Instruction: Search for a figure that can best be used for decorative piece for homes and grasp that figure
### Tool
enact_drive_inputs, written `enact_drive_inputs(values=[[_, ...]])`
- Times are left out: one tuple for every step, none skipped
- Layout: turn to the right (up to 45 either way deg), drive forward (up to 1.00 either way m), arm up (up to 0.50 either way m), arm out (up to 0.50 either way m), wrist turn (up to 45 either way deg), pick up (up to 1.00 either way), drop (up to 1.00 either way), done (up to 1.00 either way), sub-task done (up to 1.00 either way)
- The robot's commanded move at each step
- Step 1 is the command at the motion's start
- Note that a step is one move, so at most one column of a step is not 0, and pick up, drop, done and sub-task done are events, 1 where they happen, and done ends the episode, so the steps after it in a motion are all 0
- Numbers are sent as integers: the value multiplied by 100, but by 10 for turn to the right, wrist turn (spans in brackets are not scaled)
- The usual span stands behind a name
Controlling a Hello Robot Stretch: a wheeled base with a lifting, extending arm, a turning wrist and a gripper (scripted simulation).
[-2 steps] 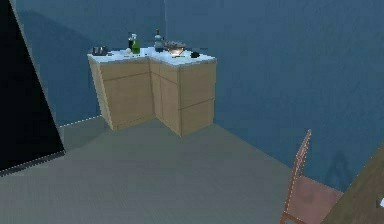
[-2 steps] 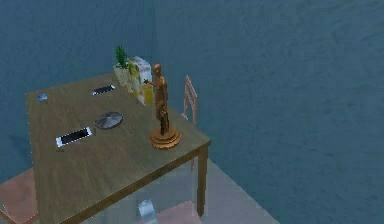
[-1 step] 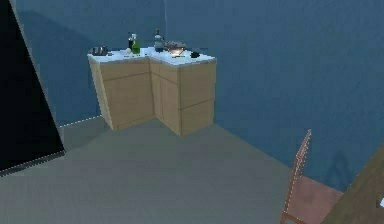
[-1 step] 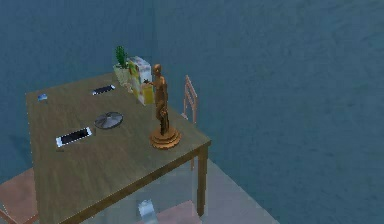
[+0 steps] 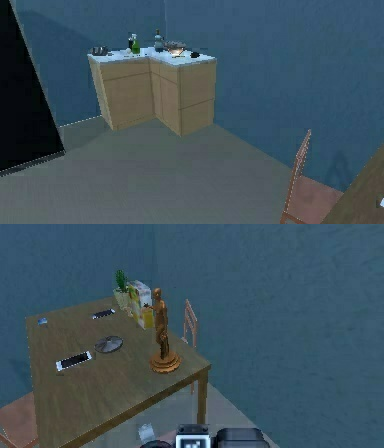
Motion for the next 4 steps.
enact_drive_inputs(values=[[0,0,0,44,0,0,0,0,0],[0,0,0,0,450,0,0,0,0],[0,0,0,0,450,0,0,0,0],[0,0,0,0,450,0,0,0,0]])
